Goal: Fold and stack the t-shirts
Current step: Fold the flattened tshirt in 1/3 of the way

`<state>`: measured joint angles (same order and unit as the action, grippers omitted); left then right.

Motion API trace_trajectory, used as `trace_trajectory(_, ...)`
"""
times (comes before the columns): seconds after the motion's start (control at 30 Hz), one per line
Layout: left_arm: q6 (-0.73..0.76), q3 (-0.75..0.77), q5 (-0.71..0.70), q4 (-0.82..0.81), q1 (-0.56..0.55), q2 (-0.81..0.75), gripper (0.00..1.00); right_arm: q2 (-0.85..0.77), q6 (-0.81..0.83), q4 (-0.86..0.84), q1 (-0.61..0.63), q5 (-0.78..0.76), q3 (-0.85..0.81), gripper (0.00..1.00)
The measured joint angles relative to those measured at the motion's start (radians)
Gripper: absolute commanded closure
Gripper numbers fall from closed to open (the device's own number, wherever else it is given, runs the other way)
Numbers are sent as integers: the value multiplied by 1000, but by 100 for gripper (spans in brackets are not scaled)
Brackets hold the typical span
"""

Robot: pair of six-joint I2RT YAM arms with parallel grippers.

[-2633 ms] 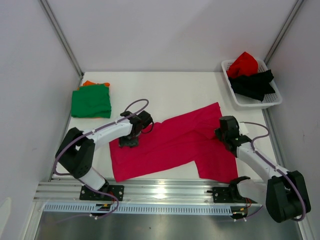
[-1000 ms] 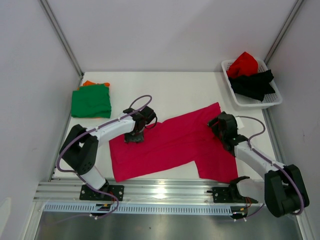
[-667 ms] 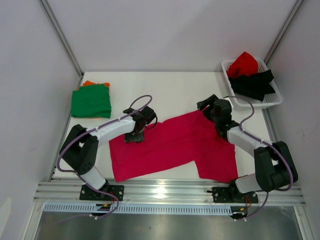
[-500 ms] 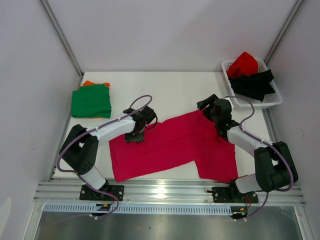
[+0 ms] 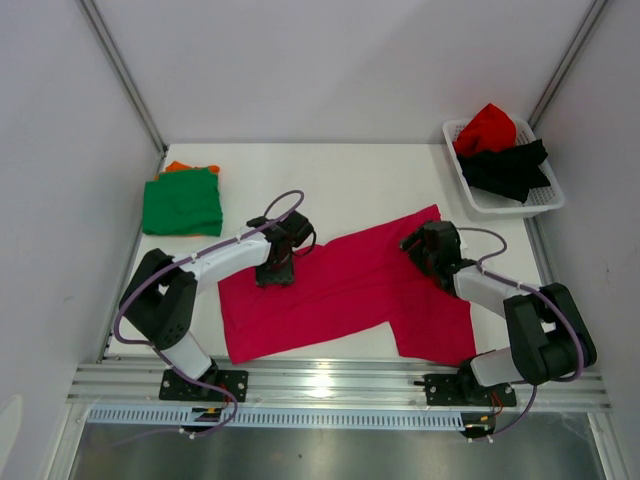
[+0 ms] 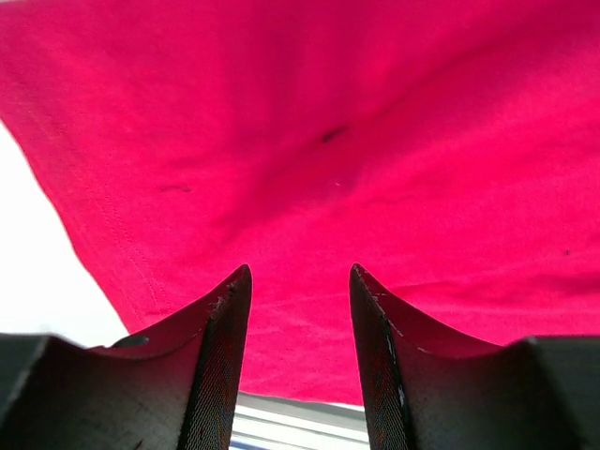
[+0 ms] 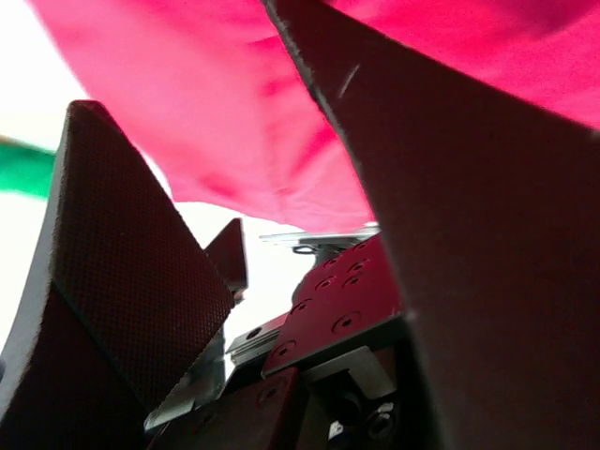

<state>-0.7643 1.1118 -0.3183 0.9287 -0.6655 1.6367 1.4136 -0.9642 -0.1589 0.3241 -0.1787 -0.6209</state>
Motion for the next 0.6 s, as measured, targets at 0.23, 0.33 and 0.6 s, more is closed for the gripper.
trace_trajectory(0.23, 6, 9, 38, -1, 0, -14, 50, -11, -47, 25, 5, 4, 93, 33)
trace_trajectory(0.33, 6, 9, 55, 0, 0, -55, 50, -37, -56, 31, 10, 5, 114, 33)
trace_trajectory(0.6, -6, 9, 123, -13, 0, -235, 48, -265, -48, 181, 66, 28, 209, 31)
